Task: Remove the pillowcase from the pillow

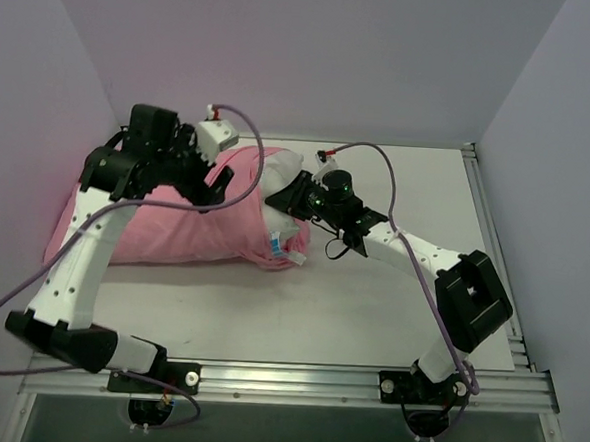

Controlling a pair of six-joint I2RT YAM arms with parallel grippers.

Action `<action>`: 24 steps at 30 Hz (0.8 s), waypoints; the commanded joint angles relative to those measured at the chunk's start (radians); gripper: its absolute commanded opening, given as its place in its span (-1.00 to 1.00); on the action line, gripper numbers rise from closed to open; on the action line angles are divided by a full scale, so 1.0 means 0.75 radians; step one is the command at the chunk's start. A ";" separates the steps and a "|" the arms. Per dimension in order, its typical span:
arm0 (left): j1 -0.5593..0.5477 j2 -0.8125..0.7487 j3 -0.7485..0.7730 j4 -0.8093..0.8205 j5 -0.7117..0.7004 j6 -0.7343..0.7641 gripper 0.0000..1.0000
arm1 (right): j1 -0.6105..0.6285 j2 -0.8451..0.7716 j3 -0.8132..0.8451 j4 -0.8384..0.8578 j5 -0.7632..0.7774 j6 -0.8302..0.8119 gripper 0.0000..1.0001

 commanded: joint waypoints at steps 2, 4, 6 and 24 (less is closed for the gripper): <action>0.085 -0.295 -0.483 0.054 -0.259 0.091 0.88 | 0.064 -0.015 0.057 0.229 0.081 0.156 -1.00; 0.091 -0.356 -0.615 0.149 -0.288 0.077 0.87 | 0.090 -0.009 0.053 0.217 0.108 0.152 -1.00; 0.103 -0.361 -0.718 0.302 -0.297 0.032 0.88 | 0.102 -0.007 0.029 0.233 0.118 0.172 -1.00; 0.637 -0.435 -1.068 0.452 -0.237 0.311 -0.95 | -0.251 -0.285 -0.288 0.113 0.053 0.062 -1.00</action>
